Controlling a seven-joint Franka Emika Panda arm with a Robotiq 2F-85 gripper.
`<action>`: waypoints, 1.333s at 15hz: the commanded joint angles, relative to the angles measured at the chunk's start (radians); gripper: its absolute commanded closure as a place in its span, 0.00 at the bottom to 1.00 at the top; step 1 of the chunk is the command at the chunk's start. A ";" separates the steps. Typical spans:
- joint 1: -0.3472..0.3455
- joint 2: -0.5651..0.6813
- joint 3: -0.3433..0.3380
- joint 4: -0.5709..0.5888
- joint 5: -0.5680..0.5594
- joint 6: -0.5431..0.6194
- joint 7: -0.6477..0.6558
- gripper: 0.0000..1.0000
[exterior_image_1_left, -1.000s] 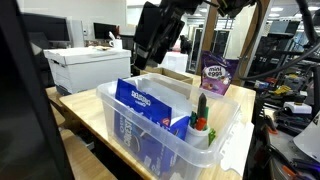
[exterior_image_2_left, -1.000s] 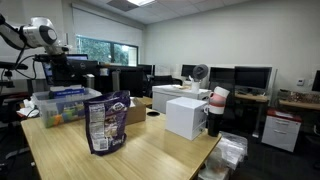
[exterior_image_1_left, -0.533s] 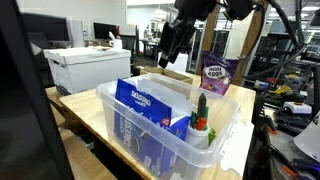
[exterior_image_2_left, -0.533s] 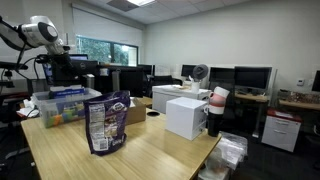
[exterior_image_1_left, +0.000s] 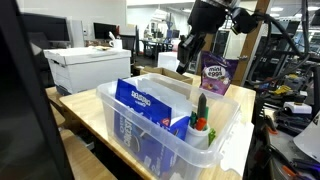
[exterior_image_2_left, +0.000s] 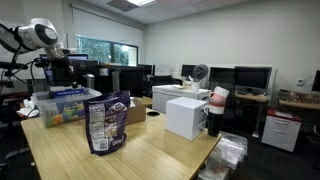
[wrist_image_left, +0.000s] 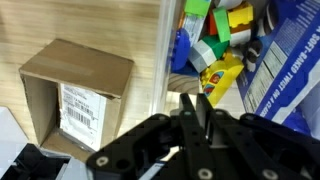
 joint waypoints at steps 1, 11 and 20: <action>-0.033 -0.070 0.008 -0.067 0.016 -0.014 -0.031 0.98; -0.079 -0.162 0.001 -0.125 -0.024 -0.163 -0.192 0.96; -0.172 -0.252 0.003 -0.202 -0.202 -0.297 -0.213 0.97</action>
